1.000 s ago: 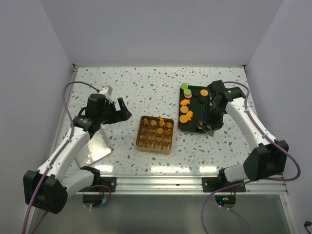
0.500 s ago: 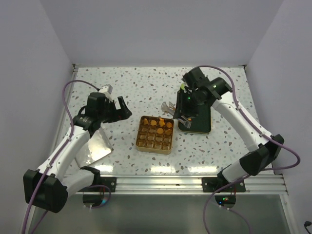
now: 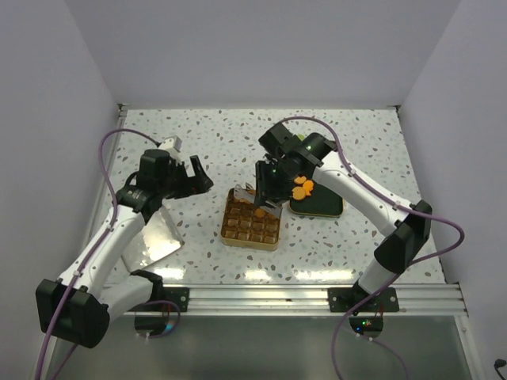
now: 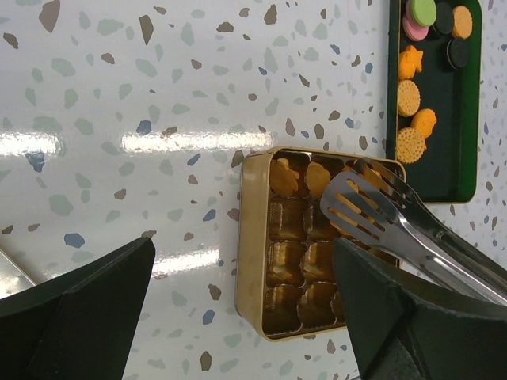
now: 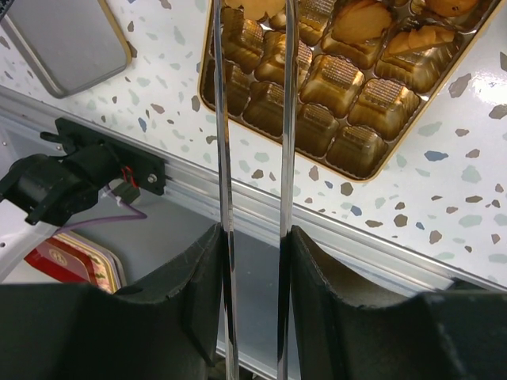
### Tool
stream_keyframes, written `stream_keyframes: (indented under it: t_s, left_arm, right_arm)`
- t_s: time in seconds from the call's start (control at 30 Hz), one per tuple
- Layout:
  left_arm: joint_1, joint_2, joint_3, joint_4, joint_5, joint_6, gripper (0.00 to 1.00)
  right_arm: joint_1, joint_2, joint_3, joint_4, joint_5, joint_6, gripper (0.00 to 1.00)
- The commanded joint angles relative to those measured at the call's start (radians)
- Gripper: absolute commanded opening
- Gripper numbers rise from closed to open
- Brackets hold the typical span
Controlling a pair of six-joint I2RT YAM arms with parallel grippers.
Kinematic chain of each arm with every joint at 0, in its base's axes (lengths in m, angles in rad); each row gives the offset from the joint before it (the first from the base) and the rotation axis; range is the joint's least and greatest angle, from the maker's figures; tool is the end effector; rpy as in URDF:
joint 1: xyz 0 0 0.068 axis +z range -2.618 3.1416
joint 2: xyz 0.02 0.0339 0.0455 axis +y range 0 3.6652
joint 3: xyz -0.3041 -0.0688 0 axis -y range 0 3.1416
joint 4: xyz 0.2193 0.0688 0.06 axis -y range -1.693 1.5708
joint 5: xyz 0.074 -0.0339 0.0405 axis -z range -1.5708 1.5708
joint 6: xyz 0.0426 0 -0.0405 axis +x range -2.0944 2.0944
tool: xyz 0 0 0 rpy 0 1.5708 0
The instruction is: Pack the cookies
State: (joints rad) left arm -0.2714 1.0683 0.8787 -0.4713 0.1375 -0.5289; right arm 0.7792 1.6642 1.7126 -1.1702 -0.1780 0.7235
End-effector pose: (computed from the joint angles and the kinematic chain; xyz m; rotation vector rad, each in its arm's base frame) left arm 0.1834 -0.0571 0.3263 -0.2174 2.2797 -0.5813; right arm 0.2187 0.2266 0.3824 -0.1382 2.8629 0.6336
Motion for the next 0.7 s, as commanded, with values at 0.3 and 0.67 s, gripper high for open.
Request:
stream_keyframes:
  t_s: [0.3, 0.67]
  left_arm:
    - [-0.005, -0.024, 0.019, 0.005, -0.027, 0.037, 1.0]
    - [-0.005, -0.019, 0.013, 0.013, -0.024, 0.026, 1.0]
  right_arm:
    - [0.008, -0.004, -0.071, 0.037, 0.032, 0.017, 0.38]
    - [0.008, -0.009, -0.093, 0.038, 0.023, 0.007, 0.43]
